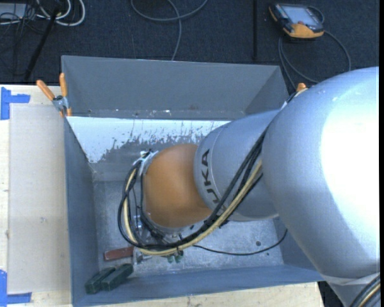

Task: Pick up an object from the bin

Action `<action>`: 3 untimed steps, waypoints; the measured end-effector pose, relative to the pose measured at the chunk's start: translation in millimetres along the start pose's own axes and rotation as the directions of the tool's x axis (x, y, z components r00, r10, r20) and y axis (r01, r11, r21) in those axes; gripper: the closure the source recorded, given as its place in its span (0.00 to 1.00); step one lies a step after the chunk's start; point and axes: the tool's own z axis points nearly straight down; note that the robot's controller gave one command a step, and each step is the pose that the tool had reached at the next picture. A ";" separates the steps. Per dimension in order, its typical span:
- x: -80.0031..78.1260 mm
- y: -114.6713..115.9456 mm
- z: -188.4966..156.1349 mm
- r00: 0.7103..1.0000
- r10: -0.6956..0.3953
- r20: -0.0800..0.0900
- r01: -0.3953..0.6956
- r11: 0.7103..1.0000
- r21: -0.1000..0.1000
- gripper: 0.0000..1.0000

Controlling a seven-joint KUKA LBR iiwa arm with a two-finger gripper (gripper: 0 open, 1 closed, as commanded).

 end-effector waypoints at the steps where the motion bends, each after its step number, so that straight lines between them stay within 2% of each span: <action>1: -5.7 -12.4 -97.0 0.999 -0.038 0.000 0.038 0.999 0.002 1.00; 2: -5.8 -12.6 -97.0 0.999 -0.038 0.000 0.038 0.999 0.002 1.00; 3: -6.8 -12.8 -119.9 1.000 -0.031 0.000 0.031 1.000 0.002 1.00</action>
Offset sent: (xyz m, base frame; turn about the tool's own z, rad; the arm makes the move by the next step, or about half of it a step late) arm 0.0000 0.0000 0.0000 0.0000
